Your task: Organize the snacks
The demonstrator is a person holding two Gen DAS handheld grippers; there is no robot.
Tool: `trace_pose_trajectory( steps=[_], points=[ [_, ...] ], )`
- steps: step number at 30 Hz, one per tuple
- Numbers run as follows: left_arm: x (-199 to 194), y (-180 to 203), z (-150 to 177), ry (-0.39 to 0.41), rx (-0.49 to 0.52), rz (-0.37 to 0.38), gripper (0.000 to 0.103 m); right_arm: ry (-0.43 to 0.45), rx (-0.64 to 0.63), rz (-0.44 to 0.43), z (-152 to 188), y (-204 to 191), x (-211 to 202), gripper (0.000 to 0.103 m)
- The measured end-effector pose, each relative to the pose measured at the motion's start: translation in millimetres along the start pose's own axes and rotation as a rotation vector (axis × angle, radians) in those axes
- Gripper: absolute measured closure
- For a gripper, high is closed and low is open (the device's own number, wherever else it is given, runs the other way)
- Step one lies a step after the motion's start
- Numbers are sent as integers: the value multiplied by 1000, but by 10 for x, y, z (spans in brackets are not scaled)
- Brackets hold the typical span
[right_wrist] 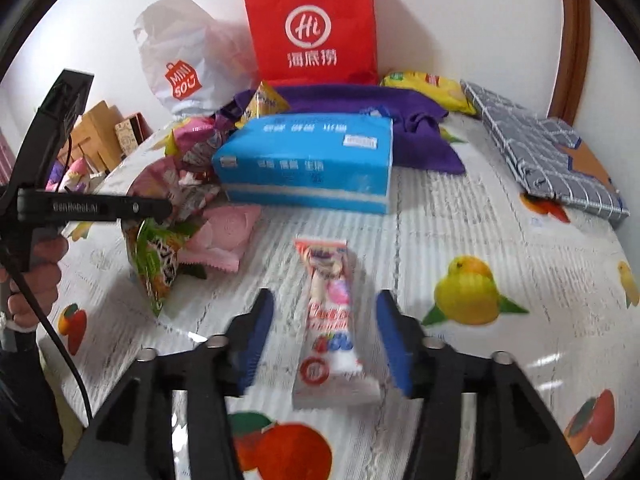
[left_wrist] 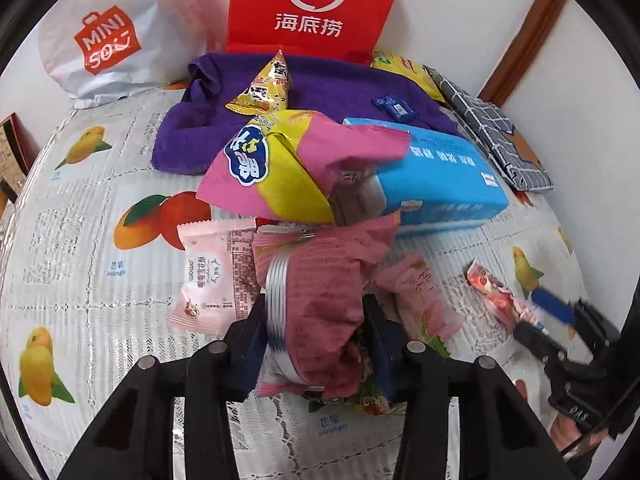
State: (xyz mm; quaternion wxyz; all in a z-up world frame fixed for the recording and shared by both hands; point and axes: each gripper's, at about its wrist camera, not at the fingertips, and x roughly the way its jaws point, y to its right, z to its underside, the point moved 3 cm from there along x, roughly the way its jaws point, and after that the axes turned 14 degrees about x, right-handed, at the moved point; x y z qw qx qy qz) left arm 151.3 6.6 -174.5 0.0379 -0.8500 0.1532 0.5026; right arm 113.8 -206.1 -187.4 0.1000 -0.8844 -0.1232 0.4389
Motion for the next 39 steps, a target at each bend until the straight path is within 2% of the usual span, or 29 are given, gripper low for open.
trace_pose_trajectory(
  steps=[3,5,6,7,8,11,14,18,32,36,39],
  points=[
    [-2,-11,20,15,13,-17,61,-12,5,20,-65,2,171,43],
    [4,-17,14,30,16,-20,61,-38,28,32,-92,28,331,48],
    [6,-24,18,41,17,-24,61,-44,33,48,-94,40,390,66],
    [8,-34,20,50,17,-27,61,-43,37,71,-104,55,439,79],
    [7,-42,21,60,19,-32,61,-29,53,90,-135,83,448,80],
    [7,-84,25,96,18,-70,61,-15,98,62,-227,164,455,80],
    [40,-112,11,119,11,-68,61,-23,98,85,-278,197,540,79],
    [99,-126,29,142,-4,-57,61,-26,105,66,-285,202,554,79],
    [107,-106,71,175,-15,-89,60,-25,109,60,-283,205,568,79],
    [131,-80,62,154,3,-107,61,-22,99,72,-282,187,567,80],
    [146,-93,54,139,-3,-94,61,-20,100,76,-284,184,567,80]
  ],
)
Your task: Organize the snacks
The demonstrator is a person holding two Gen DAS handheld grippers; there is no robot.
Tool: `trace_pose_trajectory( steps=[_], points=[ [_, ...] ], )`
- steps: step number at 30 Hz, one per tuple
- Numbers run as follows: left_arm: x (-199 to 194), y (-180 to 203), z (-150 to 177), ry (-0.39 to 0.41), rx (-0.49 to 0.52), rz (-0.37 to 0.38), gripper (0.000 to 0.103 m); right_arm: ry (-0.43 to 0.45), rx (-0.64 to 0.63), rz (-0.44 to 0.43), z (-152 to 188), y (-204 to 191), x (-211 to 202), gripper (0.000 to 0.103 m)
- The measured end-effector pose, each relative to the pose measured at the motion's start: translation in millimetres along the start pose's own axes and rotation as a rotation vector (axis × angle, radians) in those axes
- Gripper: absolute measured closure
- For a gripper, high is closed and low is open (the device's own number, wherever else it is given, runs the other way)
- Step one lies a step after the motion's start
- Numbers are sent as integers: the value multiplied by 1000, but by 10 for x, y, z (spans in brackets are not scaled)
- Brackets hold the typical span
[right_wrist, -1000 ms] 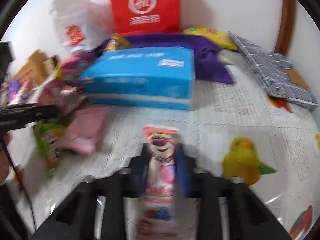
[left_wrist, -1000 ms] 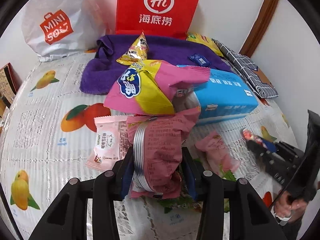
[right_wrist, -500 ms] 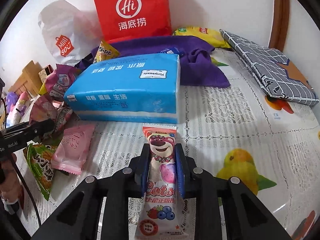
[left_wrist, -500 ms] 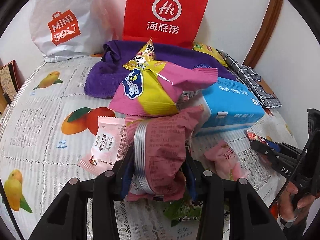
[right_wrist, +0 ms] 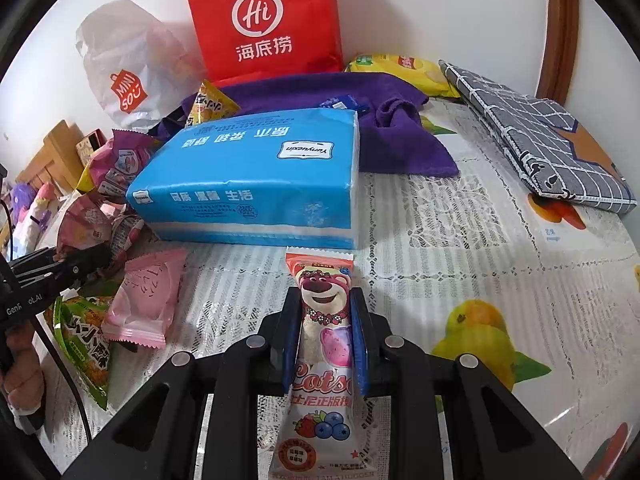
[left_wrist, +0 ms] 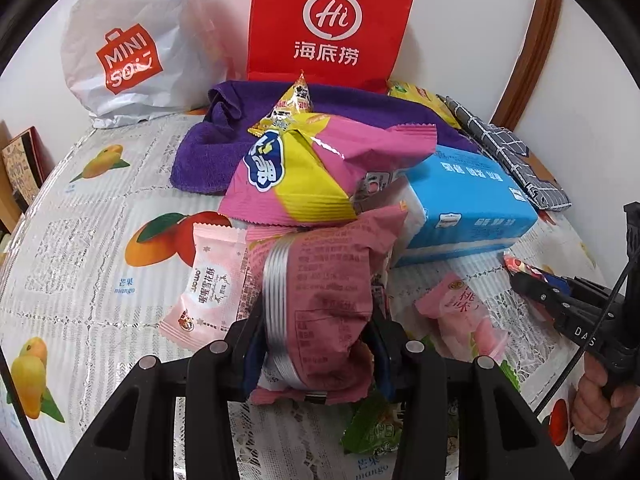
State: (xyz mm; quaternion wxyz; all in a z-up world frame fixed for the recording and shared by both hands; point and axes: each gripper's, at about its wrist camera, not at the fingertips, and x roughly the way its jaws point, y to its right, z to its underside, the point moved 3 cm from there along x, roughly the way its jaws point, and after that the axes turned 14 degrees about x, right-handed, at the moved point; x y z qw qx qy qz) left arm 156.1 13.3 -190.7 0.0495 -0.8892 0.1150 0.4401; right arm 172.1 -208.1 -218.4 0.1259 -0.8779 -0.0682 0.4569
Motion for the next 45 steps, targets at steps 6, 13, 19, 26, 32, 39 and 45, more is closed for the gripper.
trace_pose_trajectory(
  steps=[6,13,19,26,32,39,45],
  points=[
    [46,-29,20,-17,-30,15,60,-10,46,-51,-13,74,6,79],
    [41,23,43,0,-16,-26,60,-24,198,-190,-36,283,13,80],
    [44,19,43,1,-15,-28,60,-16,162,-140,-28,200,9,80],
    [47,10,36,-14,-21,-17,62,-8,76,-67,-2,104,6,80],
    [-5,-52,10,-1,-51,11,64,8,67,-55,-1,110,-34,80],
    [-268,-25,-51,14,-53,24,64,62,57,-58,-32,95,-363,80],
    [-587,33,-141,50,-49,41,65,143,17,-64,-231,-82,-785,80]
  ],
)
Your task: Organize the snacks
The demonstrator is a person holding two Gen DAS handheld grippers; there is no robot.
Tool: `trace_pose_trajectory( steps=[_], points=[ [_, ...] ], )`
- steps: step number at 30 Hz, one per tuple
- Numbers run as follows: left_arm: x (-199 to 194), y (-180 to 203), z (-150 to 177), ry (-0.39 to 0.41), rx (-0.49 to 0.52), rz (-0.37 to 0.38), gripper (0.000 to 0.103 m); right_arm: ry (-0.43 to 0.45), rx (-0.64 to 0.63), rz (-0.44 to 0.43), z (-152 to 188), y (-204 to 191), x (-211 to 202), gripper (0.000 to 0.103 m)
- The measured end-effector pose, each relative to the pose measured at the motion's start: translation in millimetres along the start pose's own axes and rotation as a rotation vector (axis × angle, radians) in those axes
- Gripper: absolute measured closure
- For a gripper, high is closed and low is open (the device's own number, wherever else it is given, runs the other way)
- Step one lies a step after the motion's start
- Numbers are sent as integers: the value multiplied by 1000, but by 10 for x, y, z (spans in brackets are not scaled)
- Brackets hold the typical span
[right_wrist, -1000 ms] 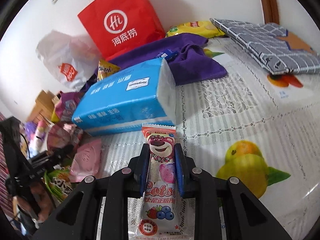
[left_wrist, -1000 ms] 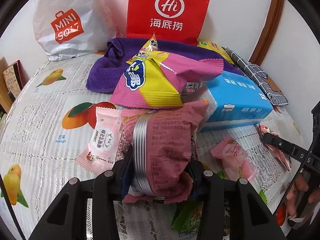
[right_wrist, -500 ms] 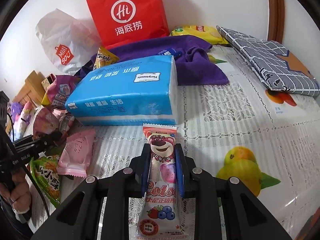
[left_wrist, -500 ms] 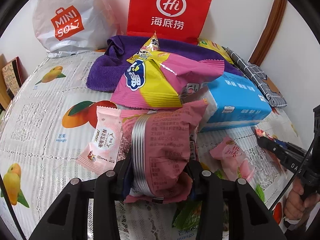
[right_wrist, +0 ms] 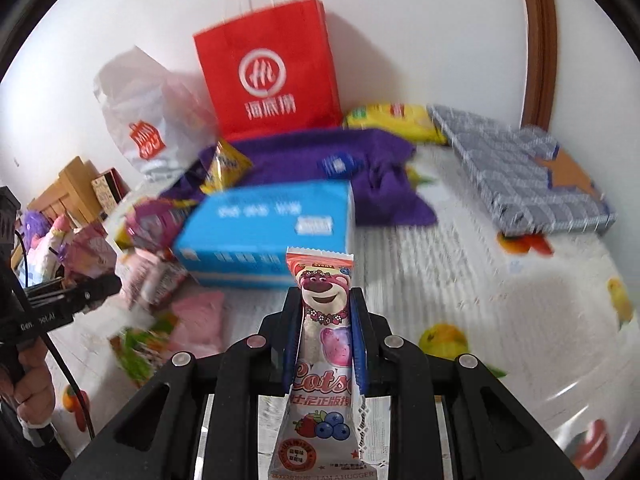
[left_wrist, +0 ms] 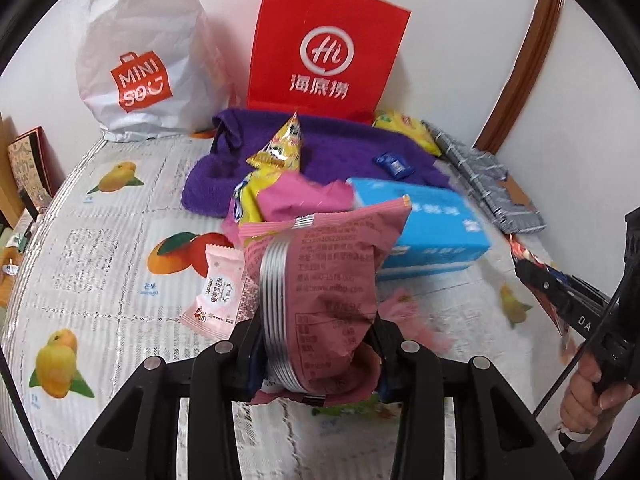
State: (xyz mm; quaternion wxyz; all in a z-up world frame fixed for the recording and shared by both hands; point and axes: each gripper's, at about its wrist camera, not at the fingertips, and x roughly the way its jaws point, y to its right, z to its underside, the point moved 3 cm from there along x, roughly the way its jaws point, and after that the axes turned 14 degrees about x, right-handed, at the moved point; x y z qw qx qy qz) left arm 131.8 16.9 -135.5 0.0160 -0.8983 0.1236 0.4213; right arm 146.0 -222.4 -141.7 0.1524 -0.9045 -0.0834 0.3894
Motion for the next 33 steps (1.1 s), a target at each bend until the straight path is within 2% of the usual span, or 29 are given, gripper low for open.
trace_pose_trajectory(
  steps=[3,8,16,22,33],
  points=[
    [-148,2,-81,21,-5,14,65,24,-23,-15,-140,-135,-136,80],
    [-341,-22,-350,66,2,-11,65,53,-42,-13,-451,-329,-235,80],
    [-482,-175,-1018,131,50,-69,65,96,-97,-10,-1069,-576,-94,80],
    [-285,-300,-1492,143,74,-113,65,115,-124,-9,-1486,-735,224,80],
    [484,-527,-2037,76,42,-99,65,39,-120,10,-1896,-700,1110,80]
  ],
)
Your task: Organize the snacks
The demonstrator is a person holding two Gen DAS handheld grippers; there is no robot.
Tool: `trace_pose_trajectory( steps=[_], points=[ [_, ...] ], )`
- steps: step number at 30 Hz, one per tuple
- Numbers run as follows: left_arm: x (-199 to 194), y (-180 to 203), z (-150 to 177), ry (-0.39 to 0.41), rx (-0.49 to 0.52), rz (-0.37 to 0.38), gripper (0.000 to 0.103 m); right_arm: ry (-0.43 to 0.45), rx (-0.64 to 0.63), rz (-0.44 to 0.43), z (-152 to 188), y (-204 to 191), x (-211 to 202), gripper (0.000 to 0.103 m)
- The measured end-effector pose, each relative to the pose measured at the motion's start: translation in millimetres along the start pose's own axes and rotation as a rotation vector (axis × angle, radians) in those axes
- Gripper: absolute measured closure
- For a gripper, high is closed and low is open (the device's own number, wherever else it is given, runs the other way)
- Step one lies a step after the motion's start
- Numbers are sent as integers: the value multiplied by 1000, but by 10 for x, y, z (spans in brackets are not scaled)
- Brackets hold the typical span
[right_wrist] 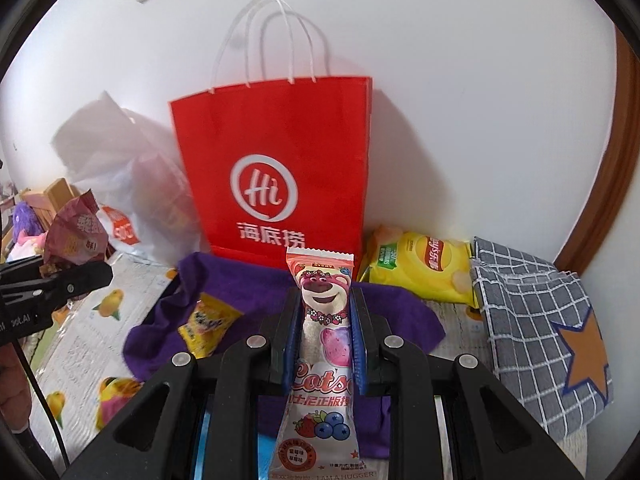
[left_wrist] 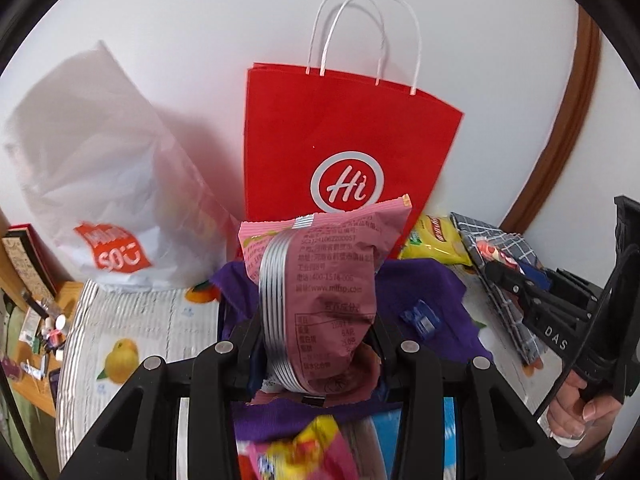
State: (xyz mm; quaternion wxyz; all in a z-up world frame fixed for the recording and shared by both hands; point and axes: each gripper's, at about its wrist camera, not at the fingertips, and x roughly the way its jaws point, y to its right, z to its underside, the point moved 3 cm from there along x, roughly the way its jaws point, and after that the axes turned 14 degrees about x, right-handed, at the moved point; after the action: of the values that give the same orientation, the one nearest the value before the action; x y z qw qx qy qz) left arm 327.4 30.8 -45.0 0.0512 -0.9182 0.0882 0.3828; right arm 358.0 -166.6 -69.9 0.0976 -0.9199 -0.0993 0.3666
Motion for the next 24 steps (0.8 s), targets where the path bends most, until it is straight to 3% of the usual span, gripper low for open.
trace_pose_trajectory(
  steps=[4,9,13,16,24],
  points=[
    [252,-3,-17,-23,24,-11,65,-44,4,2,56,87,252,80],
    [588,-29,84,-117,40,-33,65,-116,-28,16,160,155,502,80],
    [696,-50,130,-165,31,-14,65,-181,-56,-15,250,184,654,80],
    [745,-56,161,-184,21,-3,65,-208,-108,12,349,171,759,80],
    [863,-22,233,-226,44,-19,65,-278,-102,14,472,171,950,80]
  ],
)
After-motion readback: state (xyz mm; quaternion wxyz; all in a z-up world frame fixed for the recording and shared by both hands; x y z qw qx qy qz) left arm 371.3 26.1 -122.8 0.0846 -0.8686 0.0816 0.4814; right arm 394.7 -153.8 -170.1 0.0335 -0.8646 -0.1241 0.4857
